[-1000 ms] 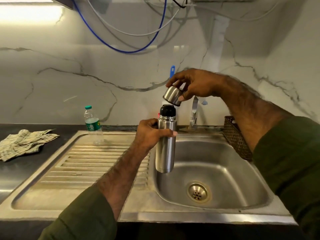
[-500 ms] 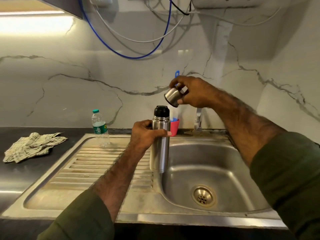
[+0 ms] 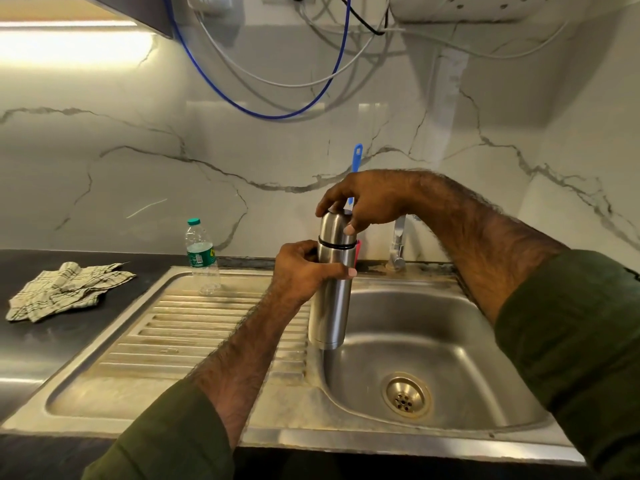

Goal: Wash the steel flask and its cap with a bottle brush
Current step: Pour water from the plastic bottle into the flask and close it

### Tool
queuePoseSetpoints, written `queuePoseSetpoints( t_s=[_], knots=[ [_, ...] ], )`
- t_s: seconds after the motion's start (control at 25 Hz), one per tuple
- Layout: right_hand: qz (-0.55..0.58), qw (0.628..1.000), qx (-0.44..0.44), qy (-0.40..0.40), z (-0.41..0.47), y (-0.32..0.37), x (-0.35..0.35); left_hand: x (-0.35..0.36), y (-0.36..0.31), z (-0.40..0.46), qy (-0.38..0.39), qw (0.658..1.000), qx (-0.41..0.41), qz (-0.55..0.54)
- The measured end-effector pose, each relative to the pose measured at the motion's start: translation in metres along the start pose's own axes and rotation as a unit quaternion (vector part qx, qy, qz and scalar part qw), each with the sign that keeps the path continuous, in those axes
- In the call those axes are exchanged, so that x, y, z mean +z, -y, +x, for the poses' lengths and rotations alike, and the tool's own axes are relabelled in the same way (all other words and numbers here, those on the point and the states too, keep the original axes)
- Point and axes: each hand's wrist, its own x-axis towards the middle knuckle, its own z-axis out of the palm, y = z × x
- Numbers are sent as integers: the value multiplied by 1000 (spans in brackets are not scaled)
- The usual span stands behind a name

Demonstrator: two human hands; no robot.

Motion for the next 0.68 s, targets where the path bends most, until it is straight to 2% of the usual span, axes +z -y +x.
queuePoseSetpoints(
  t_s=[0.24,0.36,0.48,0.6,0.68],
  knots=[
    [-110,985,124,-40,11,8,15,1,5,-5,-4,1000,-9,5],
    [-178,971,151,-54,10,13,26,0,7,-9,3,1000,-3,2],
    [-105,984,136,-50,8,11,18,-4,9,-9,9,1000,-7,-1],
    [-16,999,49,9,2,11,1,-7,9,-8,4,1000,-14,1],
    [-10,999,29,21,2,11,-3,-7,6,-8,3,1000,-14,10]
  ],
)
